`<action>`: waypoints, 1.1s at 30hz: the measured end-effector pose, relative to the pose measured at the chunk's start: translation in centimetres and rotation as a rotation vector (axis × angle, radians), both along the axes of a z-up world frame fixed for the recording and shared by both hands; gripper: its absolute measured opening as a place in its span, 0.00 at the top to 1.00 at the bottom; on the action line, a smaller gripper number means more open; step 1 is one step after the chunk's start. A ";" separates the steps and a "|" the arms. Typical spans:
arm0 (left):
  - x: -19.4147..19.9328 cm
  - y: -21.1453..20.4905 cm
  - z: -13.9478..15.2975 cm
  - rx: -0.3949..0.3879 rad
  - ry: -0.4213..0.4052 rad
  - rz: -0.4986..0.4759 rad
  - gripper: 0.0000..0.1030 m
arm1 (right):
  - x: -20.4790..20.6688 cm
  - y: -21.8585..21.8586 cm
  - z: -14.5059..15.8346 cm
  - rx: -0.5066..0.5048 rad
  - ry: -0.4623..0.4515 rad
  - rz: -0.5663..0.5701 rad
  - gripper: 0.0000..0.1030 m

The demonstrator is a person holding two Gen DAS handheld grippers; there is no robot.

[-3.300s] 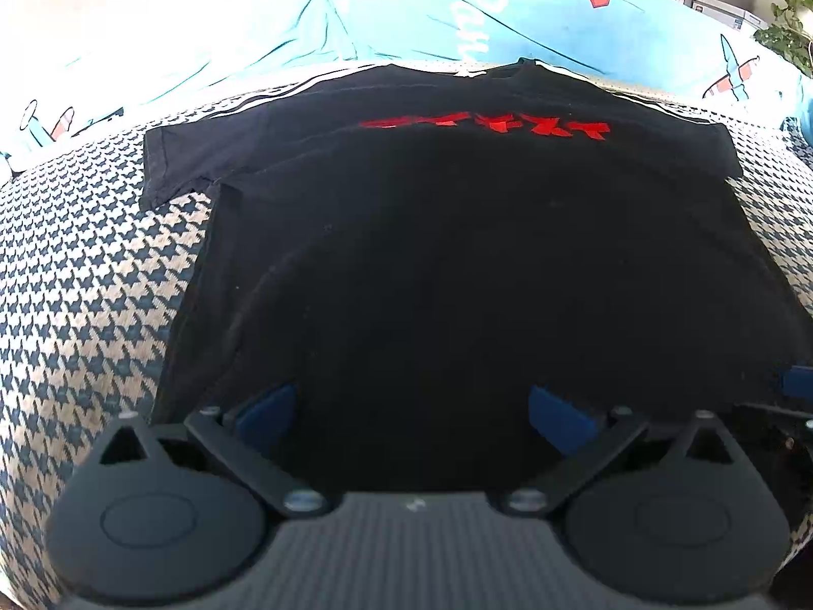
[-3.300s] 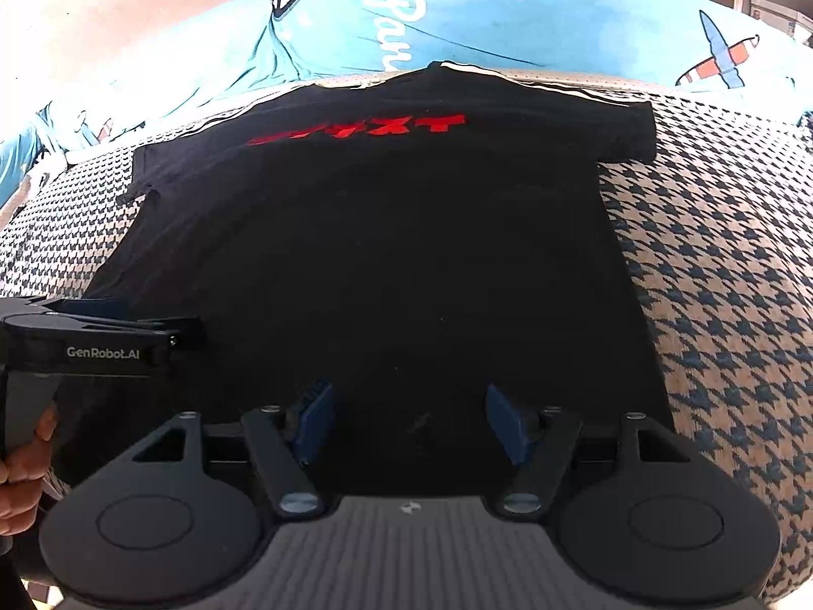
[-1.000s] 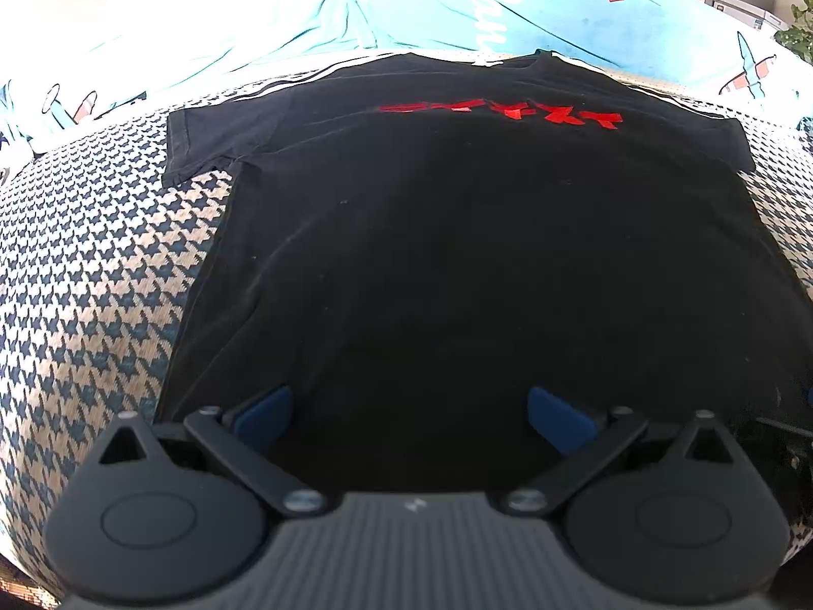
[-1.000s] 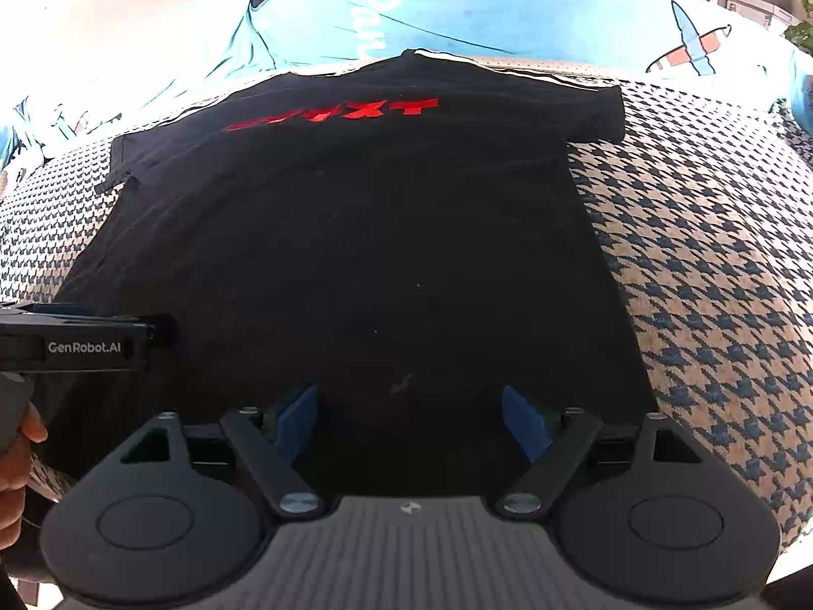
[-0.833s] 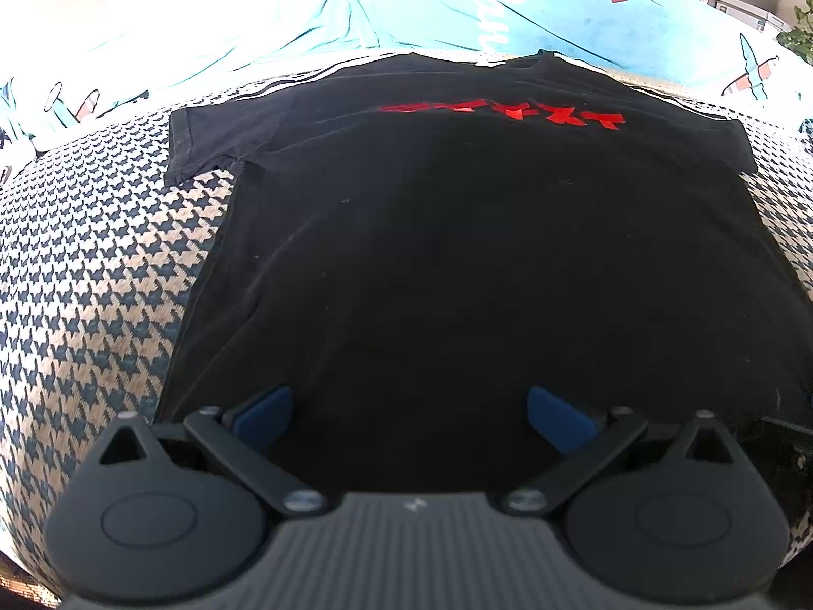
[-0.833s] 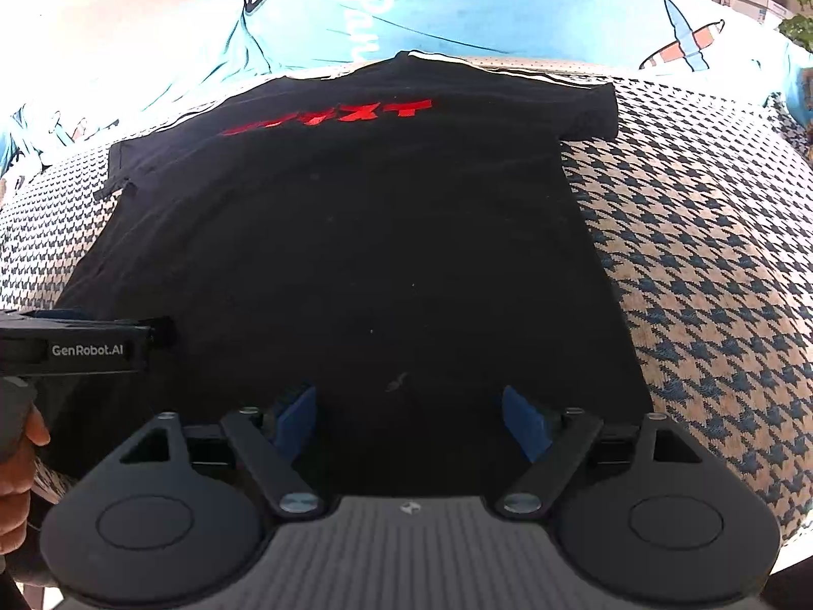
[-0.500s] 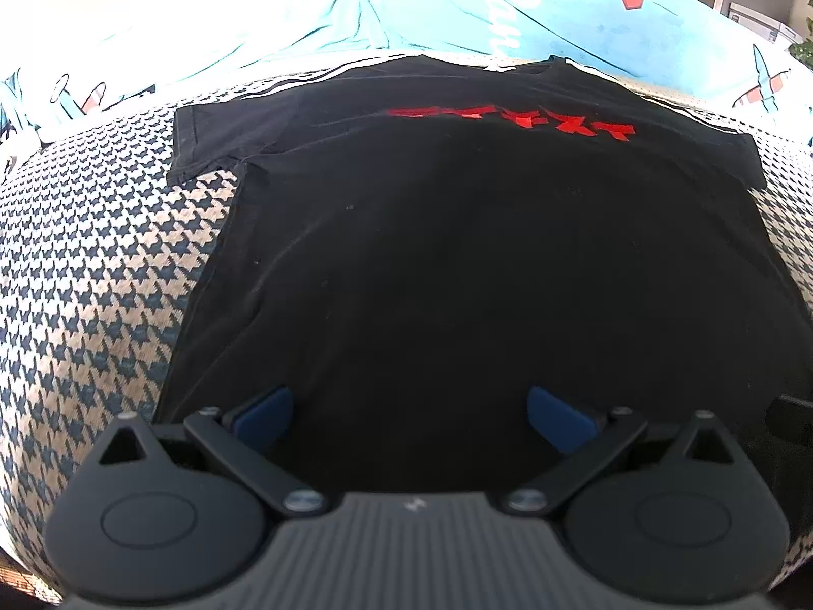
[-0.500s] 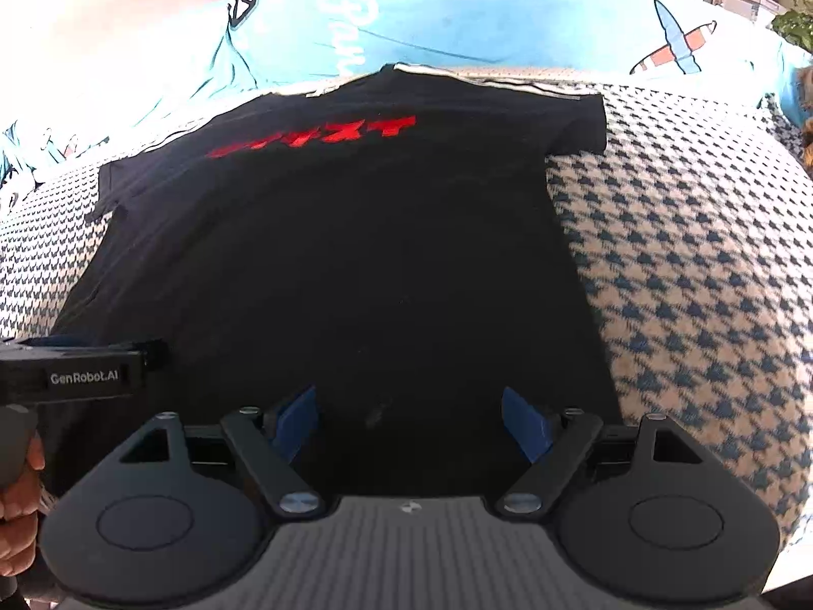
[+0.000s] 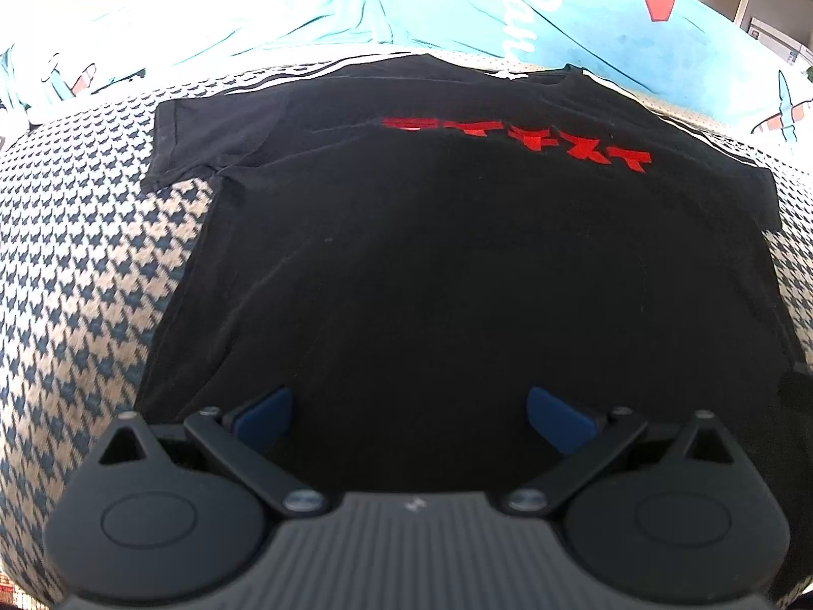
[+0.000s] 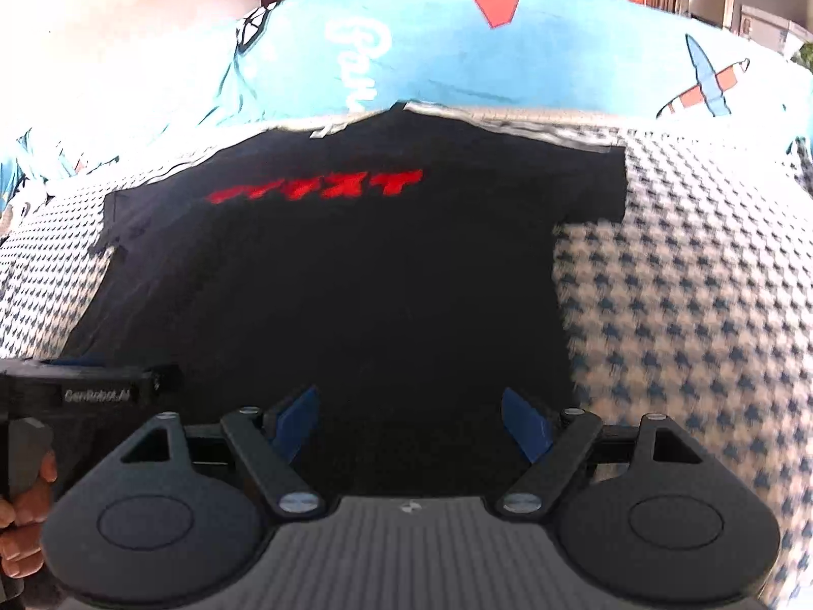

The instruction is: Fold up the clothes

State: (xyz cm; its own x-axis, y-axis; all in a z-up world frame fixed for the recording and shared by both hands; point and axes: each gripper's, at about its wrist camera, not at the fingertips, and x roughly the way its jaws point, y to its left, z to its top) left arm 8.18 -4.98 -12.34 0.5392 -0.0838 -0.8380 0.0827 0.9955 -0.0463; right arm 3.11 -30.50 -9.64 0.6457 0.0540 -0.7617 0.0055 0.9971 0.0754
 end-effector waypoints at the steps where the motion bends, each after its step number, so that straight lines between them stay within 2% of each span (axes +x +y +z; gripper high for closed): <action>1: 0.3 -0.1 0.0 0.000 0.000 -0.002 0.00 | 0.5 -0.4 0.2 0.001 -0.004 -0.008 0.23; 12: 4.1 -1.4 -0.4 0.043 0.010 -0.016 0.00 | 5.2 -4.2 0.3 0.043 -0.019 -0.124 0.23; 18: 6.4 -1.2 -0.4 0.045 0.014 -0.008 0.00 | 7.6 -6.7 -0.1 0.082 -0.039 -0.200 0.23; 25: 9.3 -0.1 -0.4 0.047 0.015 0.033 0.00 | 10.1 -9.9 -0.7 0.078 -0.060 -0.299 0.23; 30: 10.5 0.7 -0.4 0.030 0.016 0.058 0.00 | 12.1 -11.7 -1.2 0.101 -0.082 -0.350 0.23; 33: 10.2 0.7 -0.5 0.041 0.010 0.037 0.00 | 13.2 -12.8 -1.5 0.135 -0.094 -0.384 0.23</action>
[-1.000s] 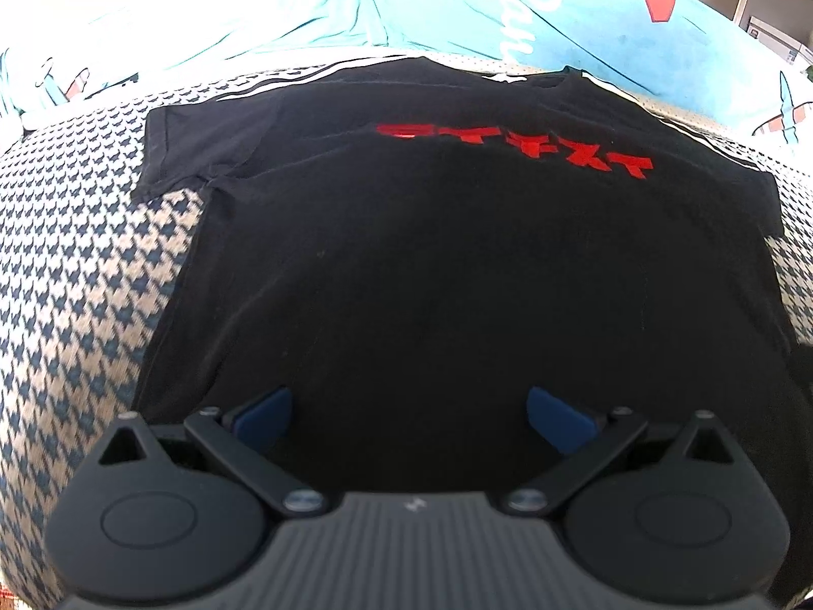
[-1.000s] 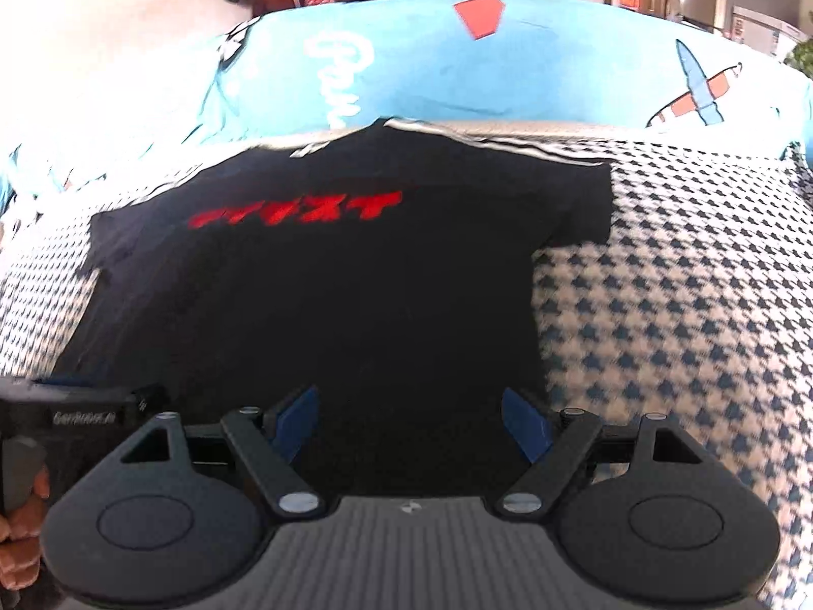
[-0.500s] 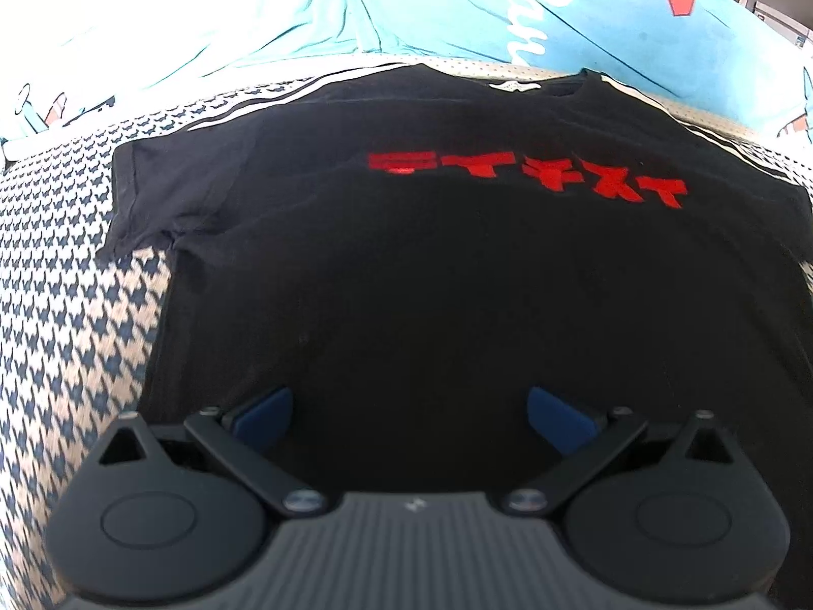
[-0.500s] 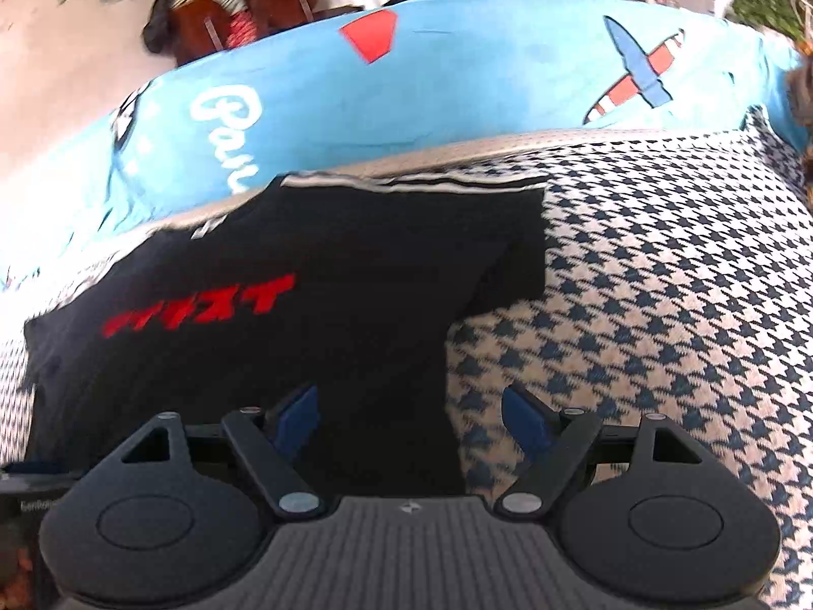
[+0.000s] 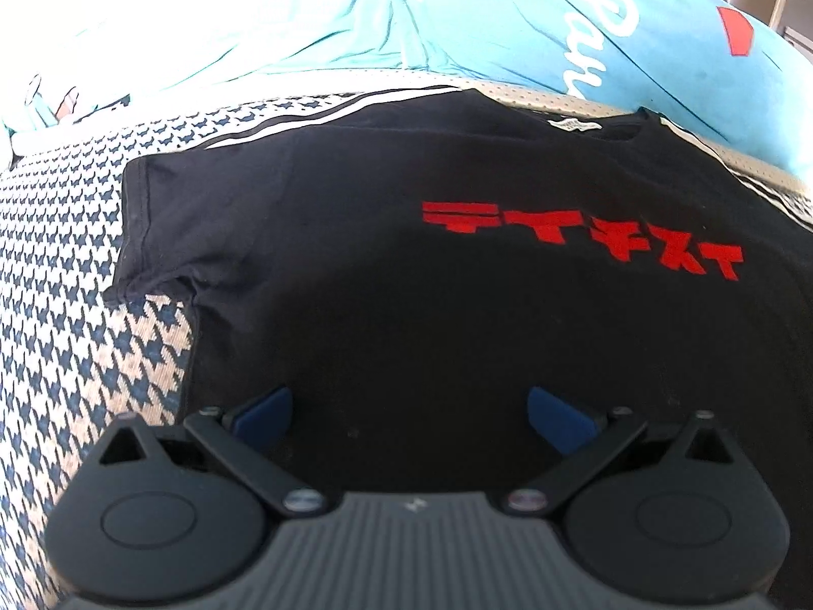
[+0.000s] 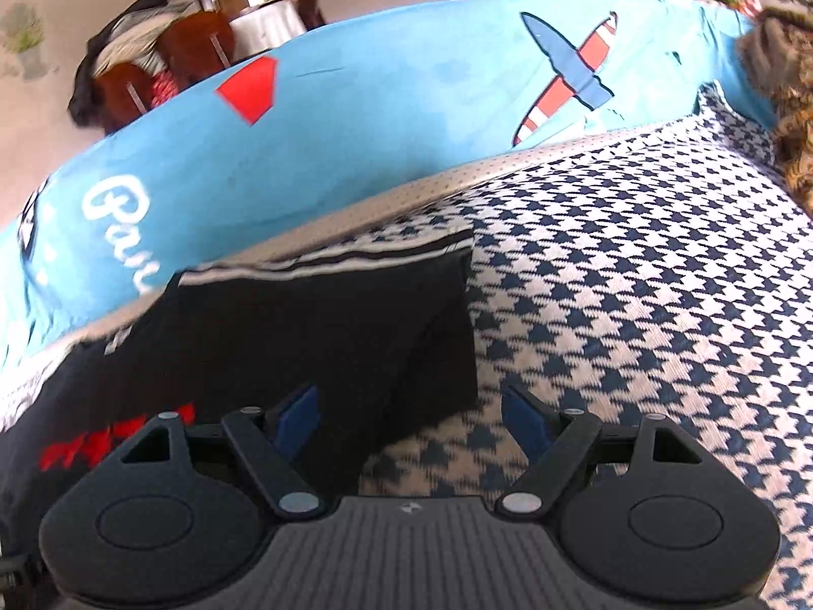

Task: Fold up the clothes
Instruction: 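Lower the open right tool onto the shirt's side edge by the sleeve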

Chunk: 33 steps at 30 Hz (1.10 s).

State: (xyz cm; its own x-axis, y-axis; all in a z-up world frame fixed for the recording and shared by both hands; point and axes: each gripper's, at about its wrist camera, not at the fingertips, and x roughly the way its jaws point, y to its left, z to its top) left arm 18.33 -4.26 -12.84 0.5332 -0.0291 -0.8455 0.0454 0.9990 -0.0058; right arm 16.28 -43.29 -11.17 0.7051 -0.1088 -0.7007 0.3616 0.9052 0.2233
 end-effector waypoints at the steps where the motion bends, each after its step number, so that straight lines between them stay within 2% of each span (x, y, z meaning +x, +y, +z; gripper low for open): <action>1: -0.1 -0.1 -0.1 0.006 -0.003 -0.010 0.00 | 0.3 -0.3 -0.1 0.009 -0.008 -0.011 0.23; 7: -0.6 -0.5 -0.3 0.027 -0.029 -0.051 0.00 | 1.8 -1.8 -0.8 0.036 -0.038 -0.067 0.23; 9: -0.6 -0.5 -0.4 0.021 -0.029 -0.047 0.00 | 2.3 -2.1 -1.1 0.045 -0.038 -0.074 0.27; 11: -0.5 -0.4 -0.3 0.013 -0.025 -0.038 0.00 | 2.8 -2.1 -1.5 0.038 -0.035 -0.067 0.37; 16: -0.9 -0.6 -0.2 0.011 -0.025 -0.037 0.00 | 3.6 -1.8 -2.1 -0.011 -0.046 -0.058 0.50; 18: -0.9 -0.6 -0.3 0.014 -0.026 -0.039 0.00 | 3.8 -1.7 -2.2 -0.010 -0.053 -0.051 0.61; 20: -0.9 -0.6 -0.3 0.014 -0.027 -0.042 0.00 | 4.0 -1.7 -2.3 -0.009 -0.055 -0.044 0.82; 27: -1.1 -0.6 -0.3 0.015 -0.025 -0.044 0.00 | 4.1 -1.2 -2.0 -0.005 -0.075 -0.049 0.88; 33: -1.3 -0.2 -0.2 0.015 -0.023 -0.043 0.00 | 3.9 0.2 -0.3 -0.001 -0.141 -0.014 0.88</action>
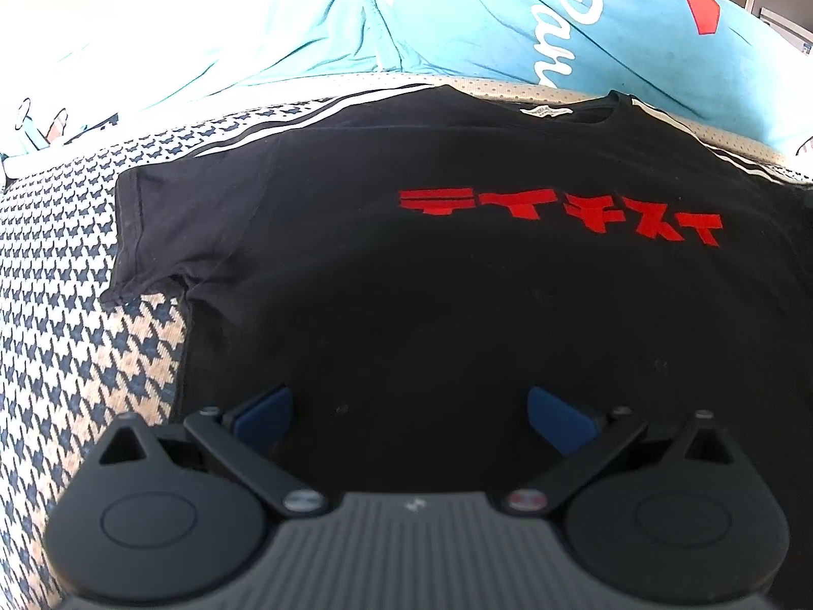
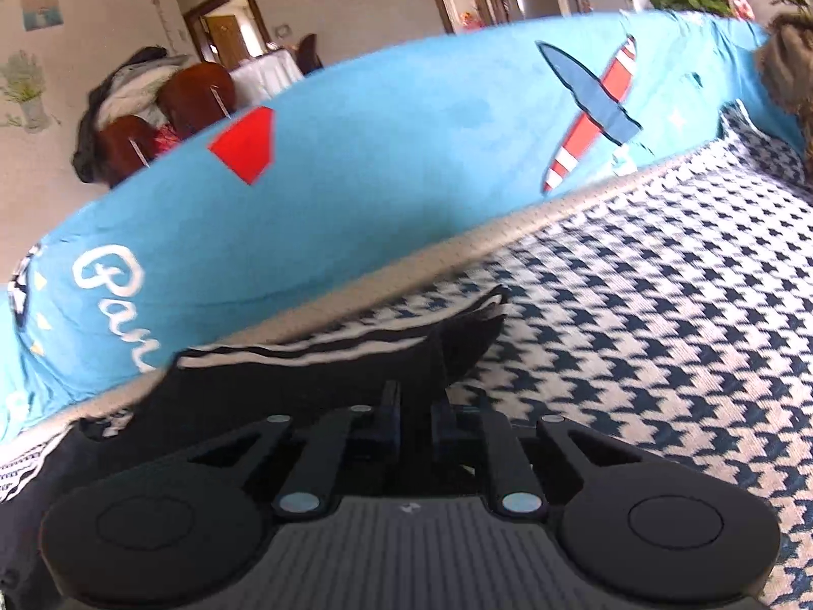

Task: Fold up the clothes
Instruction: 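Lower the open right tool onto the shirt's side edge by the sleeve, then close the right tool on the shirt's side edge, then fold the held side edge over toward the red print with the right tool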

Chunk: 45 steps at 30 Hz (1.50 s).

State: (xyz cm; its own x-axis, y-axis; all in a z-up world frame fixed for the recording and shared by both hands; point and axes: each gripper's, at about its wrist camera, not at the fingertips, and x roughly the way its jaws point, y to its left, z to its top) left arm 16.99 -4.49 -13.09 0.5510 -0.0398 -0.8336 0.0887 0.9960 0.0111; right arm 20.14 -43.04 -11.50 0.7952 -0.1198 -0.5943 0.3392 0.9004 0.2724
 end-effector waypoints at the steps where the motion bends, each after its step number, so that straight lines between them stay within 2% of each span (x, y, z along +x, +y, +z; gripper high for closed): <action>1: -0.1 0.1 0.0 -0.001 0.001 0.002 0.00 | 0.0 0.4 0.2 0.002 -0.010 0.013 0.88; 7: -0.3 0.7 0.1 -0.003 0.002 0.009 0.00 | 0.1 3.8 1.6 -0.003 -0.065 0.131 0.89; 12: -0.3 1.1 0.1 -0.008 0.002 0.011 0.00 | 0.3 8.3 2.0 -0.067 -0.086 0.297 0.90; 15: -0.4 1.3 0.1 -0.012 0.003 0.011 0.00 | 0.6 11.2 1.3 -0.129 -0.050 0.427 0.90; 20: -0.3 1.4 0.0 -0.015 0.002 0.013 0.00 | 1.0 12.9 0.3 -0.096 0.005 0.533 0.89; 27: -0.1 1.3 -0.1 -0.013 0.000 0.016 0.00 | 0.8 9.9 1.6 -0.053 -0.038 0.412 0.83; 33: 0.0 1.3 -0.2 -0.011 -0.004 0.016 0.00 | 0.9 7.0 1.3 -0.016 0.022 0.320 0.83; 40: 0.2 1.1 -0.3 -0.006 -0.008 0.015 0.00 | 0.2 7.8 0.1 -0.025 0.094 0.403 0.83; 45: 0.1 1.1 -0.4 -0.003 -0.015 0.013 0.00 | 0.1 9.3 -1.7 -0.049 0.179 0.442 0.82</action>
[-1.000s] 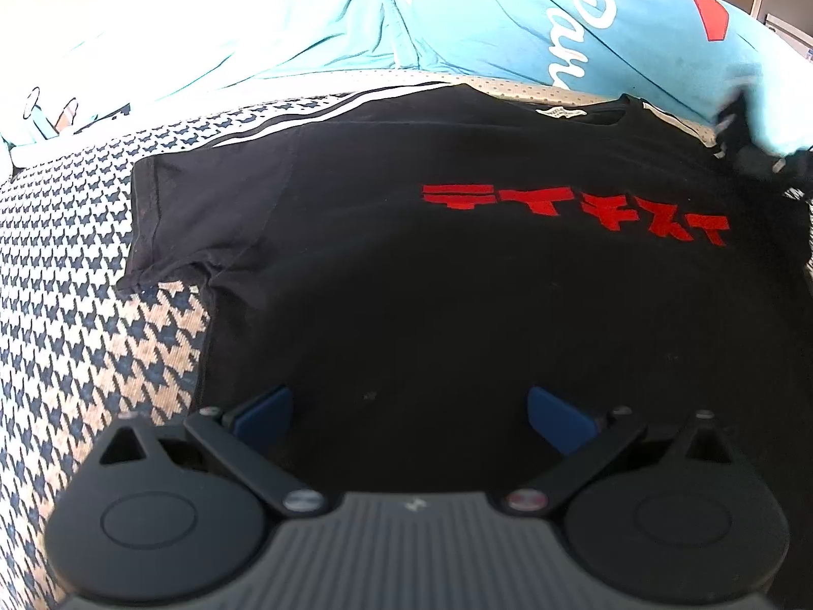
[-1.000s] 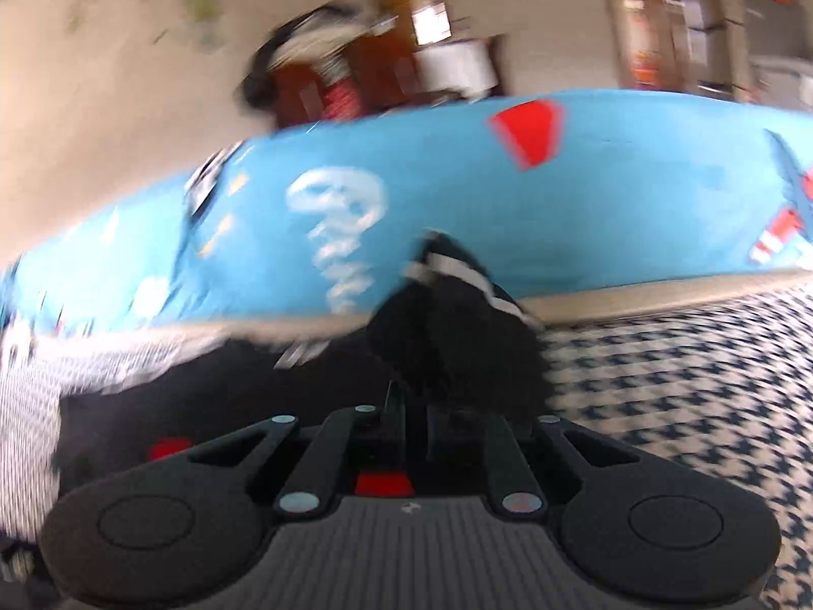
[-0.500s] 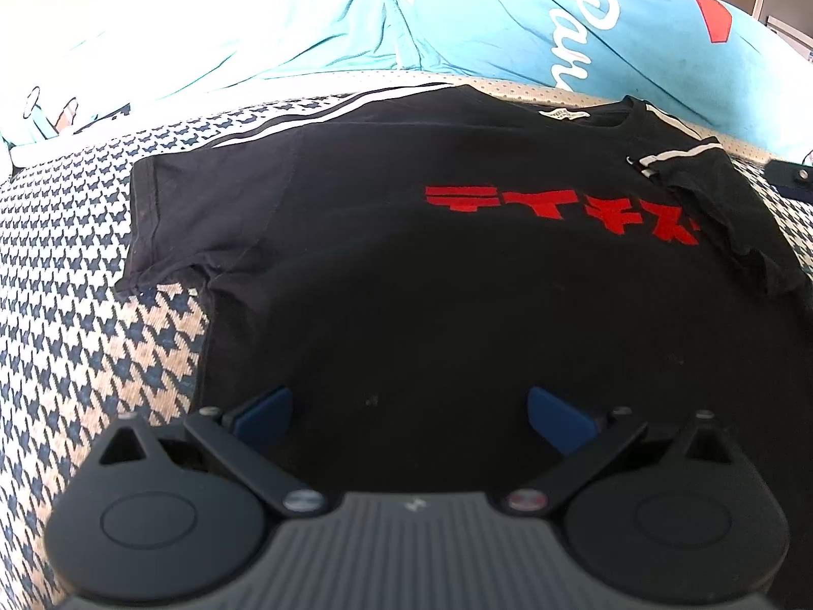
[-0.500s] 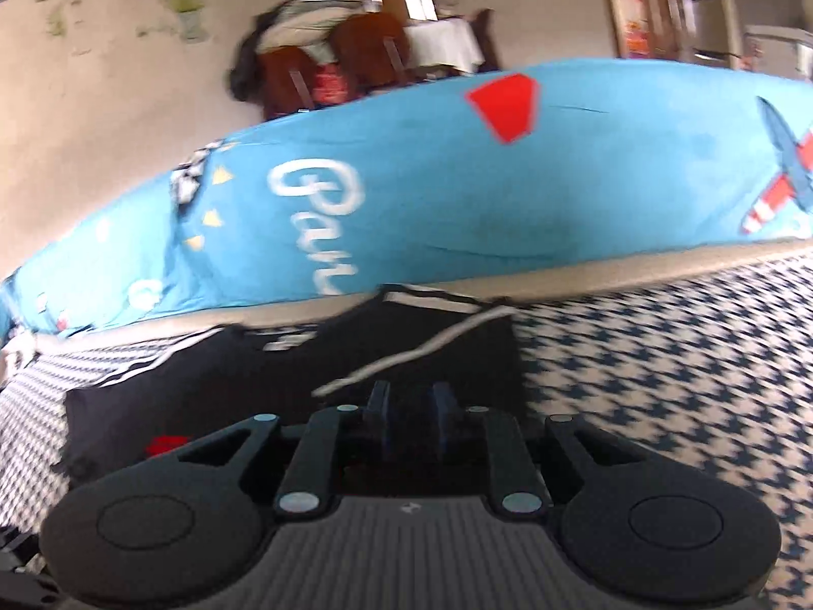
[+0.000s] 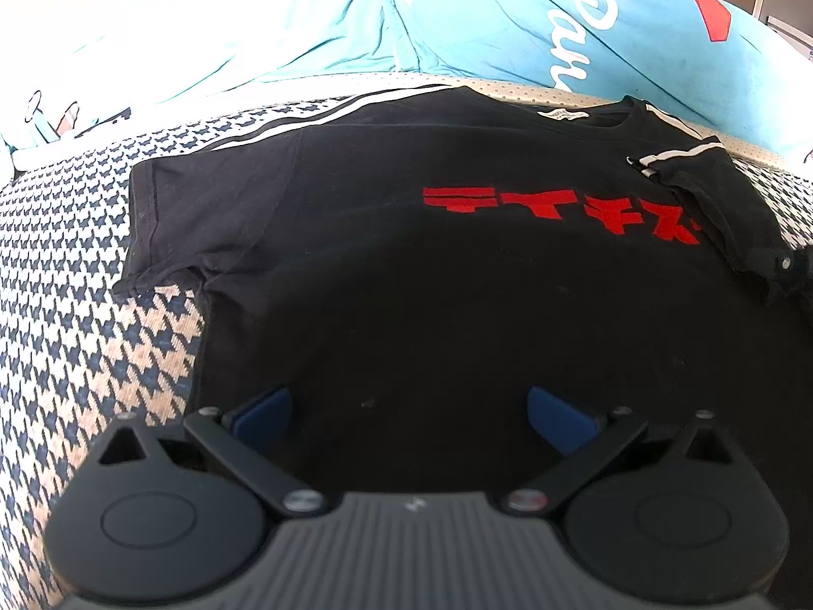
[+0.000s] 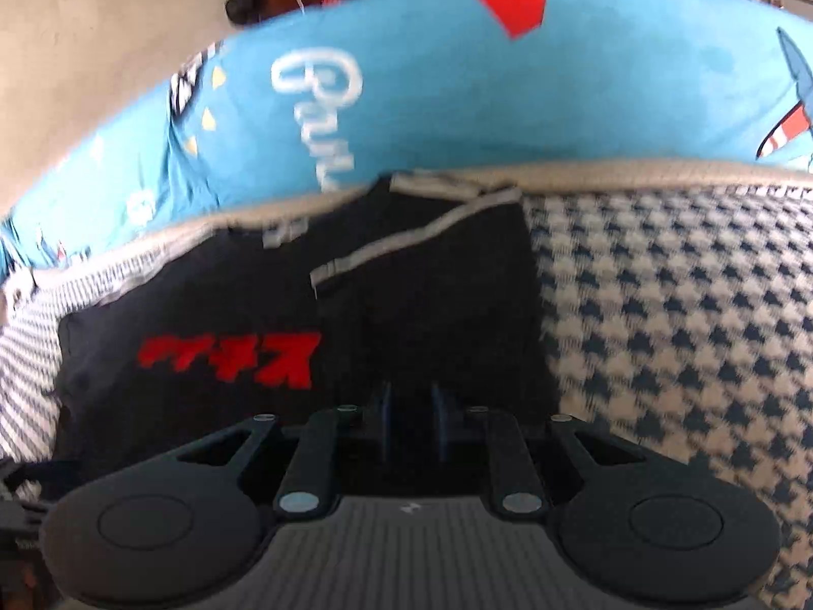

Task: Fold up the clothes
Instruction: 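Fold the held side edge over toward the red print with the right tool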

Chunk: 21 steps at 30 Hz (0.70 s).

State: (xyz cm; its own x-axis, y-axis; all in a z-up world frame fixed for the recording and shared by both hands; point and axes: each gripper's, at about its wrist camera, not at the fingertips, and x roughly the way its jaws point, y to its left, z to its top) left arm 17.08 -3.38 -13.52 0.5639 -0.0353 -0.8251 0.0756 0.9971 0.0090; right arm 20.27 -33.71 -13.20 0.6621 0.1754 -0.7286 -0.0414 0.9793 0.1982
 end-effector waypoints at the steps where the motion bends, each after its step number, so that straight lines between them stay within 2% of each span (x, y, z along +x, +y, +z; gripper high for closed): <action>1: 0.0 0.0 0.0 0.001 -0.002 0.000 0.00 | -0.2 0.3 -0.1 -0.019 -0.012 0.004 0.80; 4: -0.1 0.0 -0.1 0.003 -0.009 -0.001 0.00 | -0.4 0.8 -0.1 -0.039 -0.015 0.014 0.74; 12: 0.0 -0.1 -0.1 0.007 -0.005 0.003 0.00 | -1.0 1.7 0.1 -0.069 -0.002 -0.016 0.73; 19: -0.2 0.0 -0.1 0.004 -0.014 0.000 0.00 | -2.9 3.1 0.8 -0.060 0.055 -0.078 0.66; 21: -0.2 0.1 -0.1 0.001 -0.014 0.000 0.00 | -3.8 3.4 1.1 -0.022 0.068 -0.088 0.66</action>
